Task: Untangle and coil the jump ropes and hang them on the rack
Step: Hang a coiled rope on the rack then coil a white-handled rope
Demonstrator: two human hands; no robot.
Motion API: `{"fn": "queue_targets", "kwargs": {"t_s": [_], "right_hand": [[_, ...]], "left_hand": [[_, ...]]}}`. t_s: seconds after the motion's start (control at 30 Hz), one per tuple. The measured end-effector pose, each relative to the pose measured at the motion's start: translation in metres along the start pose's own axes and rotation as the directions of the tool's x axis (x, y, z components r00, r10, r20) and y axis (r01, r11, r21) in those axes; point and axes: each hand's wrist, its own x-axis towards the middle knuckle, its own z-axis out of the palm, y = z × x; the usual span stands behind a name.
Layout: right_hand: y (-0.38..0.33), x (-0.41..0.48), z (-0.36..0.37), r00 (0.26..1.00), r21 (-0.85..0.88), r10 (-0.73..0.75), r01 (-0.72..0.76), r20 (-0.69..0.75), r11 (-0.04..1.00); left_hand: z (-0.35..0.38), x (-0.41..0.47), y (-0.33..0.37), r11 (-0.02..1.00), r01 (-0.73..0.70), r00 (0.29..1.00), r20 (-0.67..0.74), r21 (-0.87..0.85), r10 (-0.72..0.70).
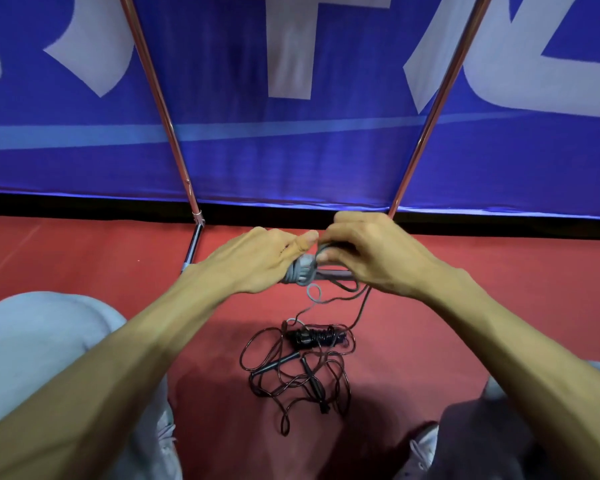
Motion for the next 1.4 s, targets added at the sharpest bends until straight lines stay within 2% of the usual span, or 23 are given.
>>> {"fn": "queue_targets", "kwargs": {"t_s": [0.1,0.2,0.37,0.5,0.6,0.67,0.77,0.87,0.93,1.0,1.1,1.17,1.23,1.33,1.4], "right_hand": [[0.004,0.002,-0.007,0.988,0.085,0.081,-0.071,-0.13,0.994],[0.001,0.002,-0.008,0.973,0.2,0.2,-0.175,-0.116,0.964],[0.004,0.0,-0.008,0.94,0.393,0.336,-0.334,0.065,0.857],[0.012,-0.001,-0.005,0.914,0.586,0.399,-0.362,0.07,0.725],[0.014,-0.001,0.004,0.938,0.659,0.348,-0.26,-0.003,0.706],[0.01,0.002,0.01,0.914,0.666,0.406,-0.308,0.009,0.679],[0.006,0.007,0.024,0.897,0.626,0.422,-0.406,0.132,0.666],[0.008,0.005,0.033,0.899,0.49,0.384,-0.438,0.212,0.754],[0.006,0.003,0.033,0.898,0.367,0.376,-0.437,0.229,0.821],[0.004,0.0,0.032,0.89,0.283,0.369,-0.439,0.267,0.853],[-0.001,0.001,0.031,0.853,0.235,0.433,-0.503,0.293,0.832],[-0.001,0.001,0.03,0.779,0.316,0.517,-0.621,0.355,0.718],[-0.001,0.003,0.025,0.721,0.32,0.544,-0.685,0.43,0.655],[-0.004,0.002,0.025,0.7,0.34,0.499,-0.697,0.51,0.631],[-0.009,-0.001,0.026,0.68,0.436,0.441,-0.723,0.585,0.537]], "left_hand": [[-0.006,-0.008,0.013,0.983,-0.021,0.993,0.108,-0.18,0.041],[-0.007,-0.014,0.019,0.942,-0.045,0.976,0.188,-0.334,0.113],[-0.001,-0.022,0.021,0.942,-0.14,0.976,0.118,-0.306,0.184],[-0.013,-0.023,0.021,0.848,-0.194,0.975,0.001,-0.493,0.223],[-0.022,-0.022,0.022,0.758,-0.162,0.987,-0.095,-0.632,0.131],[-0.024,-0.021,0.023,0.714,-0.119,0.99,-0.139,-0.69,0.03],[-0.026,-0.019,0.022,0.642,-0.084,0.975,-0.195,-0.762,-0.103],[-0.029,-0.012,0.014,0.578,-0.003,0.956,-0.171,-0.816,-0.237],[-0.026,-0.009,0.008,0.684,0.031,0.941,-0.209,-0.729,-0.265],[-0.019,-0.009,0.004,0.827,-0.011,0.927,-0.315,-0.563,-0.202],[-0.008,-0.006,-0.002,0.95,-0.005,0.911,-0.394,-0.313,-0.125],[-0.003,-0.004,-0.003,0.975,0.024,0.906,-0.408,-0.221,-0.115],[-0.002,-0.003,-0.003,0.981,0.039,0.901,-0.418,-0.189,-0.116],[-0.003,-0.001,-0.006,0.984,0.052,0.893,-0.433,-0.173,-0.123],[-0.004,0.001,-0.008,0.986,0.067,0.899,-0.421,-0.15,-0.125]]}}
